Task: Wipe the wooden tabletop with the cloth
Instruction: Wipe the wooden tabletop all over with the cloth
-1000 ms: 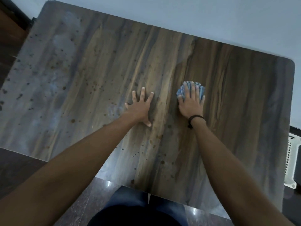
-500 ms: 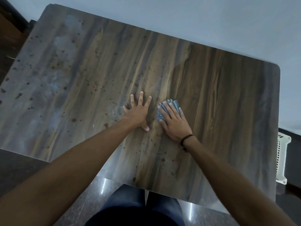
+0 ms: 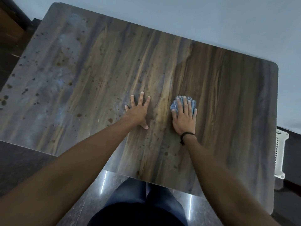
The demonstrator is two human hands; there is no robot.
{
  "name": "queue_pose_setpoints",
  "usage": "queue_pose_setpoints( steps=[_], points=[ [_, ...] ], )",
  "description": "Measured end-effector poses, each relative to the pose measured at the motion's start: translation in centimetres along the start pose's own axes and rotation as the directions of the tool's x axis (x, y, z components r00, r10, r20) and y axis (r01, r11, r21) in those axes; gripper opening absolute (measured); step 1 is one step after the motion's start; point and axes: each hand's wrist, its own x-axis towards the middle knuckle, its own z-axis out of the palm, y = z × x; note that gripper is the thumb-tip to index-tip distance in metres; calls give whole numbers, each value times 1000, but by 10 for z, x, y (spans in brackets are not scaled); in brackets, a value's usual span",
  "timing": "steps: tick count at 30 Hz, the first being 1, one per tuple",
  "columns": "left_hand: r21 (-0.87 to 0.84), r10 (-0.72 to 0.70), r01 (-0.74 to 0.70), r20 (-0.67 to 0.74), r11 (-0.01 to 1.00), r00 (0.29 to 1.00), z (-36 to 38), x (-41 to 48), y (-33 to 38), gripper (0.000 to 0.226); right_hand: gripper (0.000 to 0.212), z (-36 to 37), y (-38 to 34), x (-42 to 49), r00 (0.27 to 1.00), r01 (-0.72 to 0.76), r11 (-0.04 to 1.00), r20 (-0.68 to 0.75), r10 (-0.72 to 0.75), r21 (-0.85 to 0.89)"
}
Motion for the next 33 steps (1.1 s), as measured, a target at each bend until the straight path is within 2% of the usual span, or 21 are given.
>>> queue_pose_setpoints(
  steps=[1, 3, 5, 6, 7, 8, 10, 12, 14, 17, 19, 21, 22, 23, 24, 26, 27, 28, 29, 31, 33],
  points=[
    [-2, -9, 9, -8, 1000, 1000, 3, -4, -1, 148, 59, 5, -11, -7, 999, -47, 999, -6, 47, 11],
    [1, -24, 24, -4, 1000, 1000, 13, -13, -3, 150, 60, 15, -20, -37, 972, 232, 971, 55, -229, -56],
    [19, -29, 29, 11, 999, 1000, 25, -22, -7, 150, 58, 16, 3, -60, 767, 636, 764, 189, -613, -106],
    [29, -26, 25, 15, 999, 1000, 30, -25, -9, 150, 57, 11, 17, -55, 688, 722, 682, 224, -690, -118],
    [31, -19, 19, 14, 999, 1000, 33, -26, -11, 150, 56, 8, 26, -45, 680, 731, 667, 228, -697, -140],
    [27, -12, 12, 7, 1000, 1000, 35, -26, -12, 149, 55, 5, 29, -35, 753, 656, 738, 196, -628, -156],
    [21, -9, 9, 4, 1000, 1000, 33, -27, -11, 148, 56, 0, 22, -22, 964, 262, 963, 59, -258, -60],
    [18, -25, 24, 11, 1000, 1000, 32, -29, -10, 148, 57, 7, 2, -38, 1000, 20, 1000, 0, -20, 22],
    [32, -39, 39, 6, 999, 999, 33, -34, -9, 148, 57, 23, -4, -81, 981, 195, 980, 13, -195, -33],
    [56, -39, 41, -28, 998, 999, 47, -49, -12, 150, 55, 25, 28, -118, 820, 571, 816, 116, -561, -88],
    [56, -25, 27, -23, 998, 999, 66, -62, -14, 150, 54, 20, 42, -108, 891, 453, 887, 68, -449, -90],
    [44, -43, 44, -6, 998, 999, 85, -75, -16, 149, 55, 19, 37, -103, 994, 112, 994, -16, -112, 17],
    [33, -53, 53, -6, 998, 999, 92, -78, -18, 149, 56, 22, 27, -110, 999, 32, 999, -25, -31, 45],
    [24, -55, 55, -13, 998, 998, 97, -81, -20, 149, 57, 27, 18, -122, 997, 75, 997, -28, -74, 31],
    [16, -50, 50, -18, 999, 999, 99, -82, -20, 149, 56, 35, 15, -139, 975, 223, 975, -11, -223, -4],
    [-7, -41, 41, -9, 999, 999, 97, -81, -20, 149, 54, 41, 31, -165, 810, 586, 806, 103, -578, -84],
    [-16, -38, 38, -1, 999, 999, 95, -82, -20, 149, 54, 38, 45, -163, 744, 667, 738, 141, -653, -97],
    [-24, -36, 36, 5, 999, 999, 93, -82, -20, 148, 54, 36, 53, -156, 742, 669, 734, 150, -653, -116],
    [-30, -36, 36, 4, 999, 999, 93, -83, -19, 148, 54, 33, 55, -148, 812, 582, 805, 117, -571, -116],
    [-34, -41, 40, -8, 999, 999, 95, -86, -19, 146, 56, 31, 46, -144, 978, 207, 978, -2, -208, -34],
    [-20, -50, 50, -32, 999, 998, 103, -91, -20, 144, 58, 41, 22, -165, 995, 94, 995, -32, -95, -18]
  ],
)
